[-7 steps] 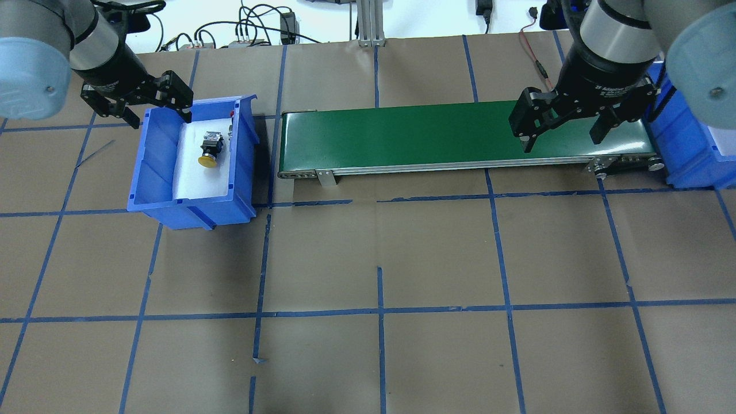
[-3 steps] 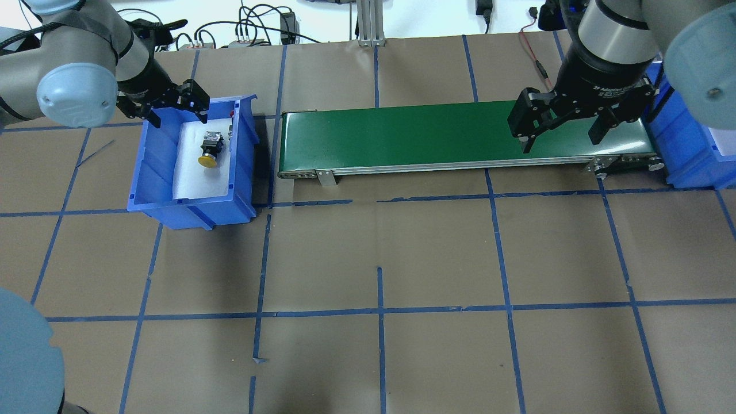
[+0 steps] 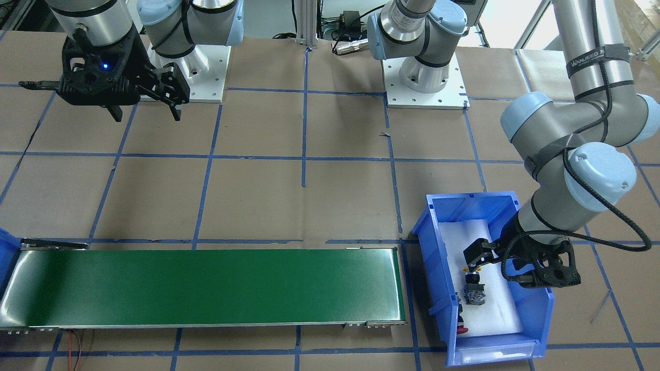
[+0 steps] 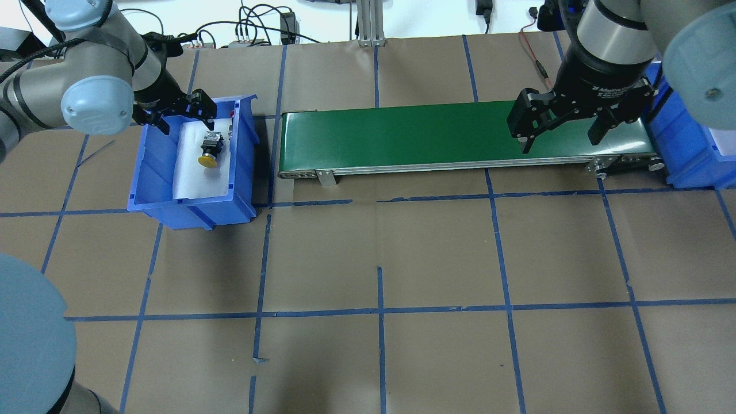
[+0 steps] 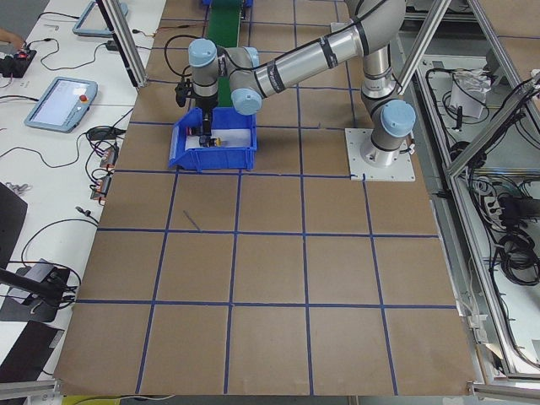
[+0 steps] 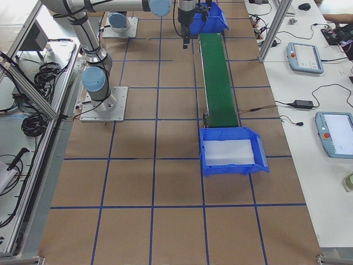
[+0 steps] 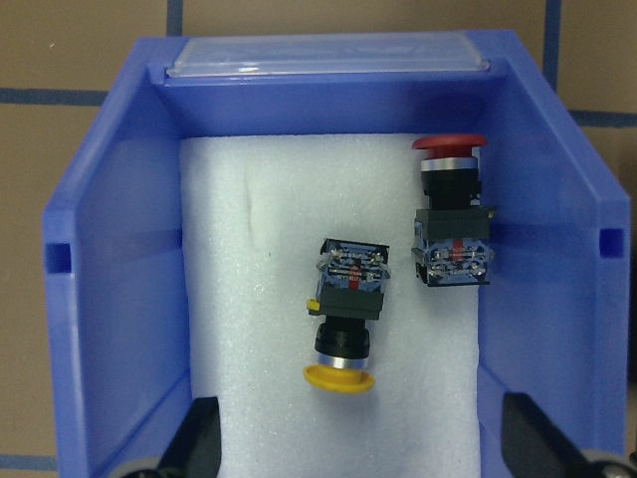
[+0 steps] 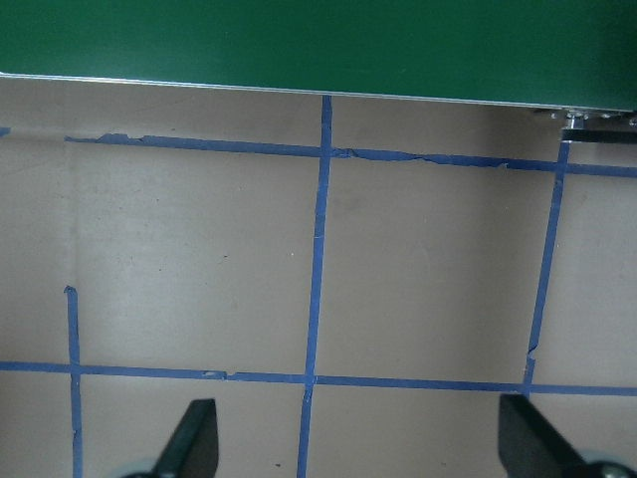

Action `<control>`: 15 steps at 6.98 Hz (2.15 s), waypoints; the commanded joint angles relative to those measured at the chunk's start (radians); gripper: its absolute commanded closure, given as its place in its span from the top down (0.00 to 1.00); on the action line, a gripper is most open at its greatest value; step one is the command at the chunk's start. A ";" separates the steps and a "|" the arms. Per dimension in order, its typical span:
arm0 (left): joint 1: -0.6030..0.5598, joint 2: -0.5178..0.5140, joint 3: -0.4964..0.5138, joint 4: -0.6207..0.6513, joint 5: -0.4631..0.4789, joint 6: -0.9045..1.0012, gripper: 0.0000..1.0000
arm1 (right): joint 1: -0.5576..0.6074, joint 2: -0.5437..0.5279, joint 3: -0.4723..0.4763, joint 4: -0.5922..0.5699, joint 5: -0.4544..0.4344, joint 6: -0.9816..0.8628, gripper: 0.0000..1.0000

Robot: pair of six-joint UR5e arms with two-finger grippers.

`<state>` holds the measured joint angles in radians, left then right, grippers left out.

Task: Transport two buttons from left to right
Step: 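Lower the left gripper and close it on the yellow-capped button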

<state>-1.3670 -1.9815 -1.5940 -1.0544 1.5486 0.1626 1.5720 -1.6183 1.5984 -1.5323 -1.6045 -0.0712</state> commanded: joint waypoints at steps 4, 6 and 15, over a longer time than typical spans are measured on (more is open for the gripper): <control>-0.003 -0.072 -0.012 0.076 -0.005 0.012 0.98 | 0.000 0.000 0.000 0.003 0.000 -0.007 1.00; -0.003 -0.079 -0.017 0.073 -0.007 0.012 0.98 | 0.000 0.000 0.000 0.004 0.000 -0.007 1.00; 0.003 -0.114 -0.012 0.090 -0.007 0.032 0.25 | 0.000 0.000 0.000 0.004 0.000 -0.009 1.00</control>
<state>-1.3638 -2.0979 -1.6097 -0.9654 1.5406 0.1948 1.5723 -1.6183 1.5984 -1.5278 -1.6045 -0.0797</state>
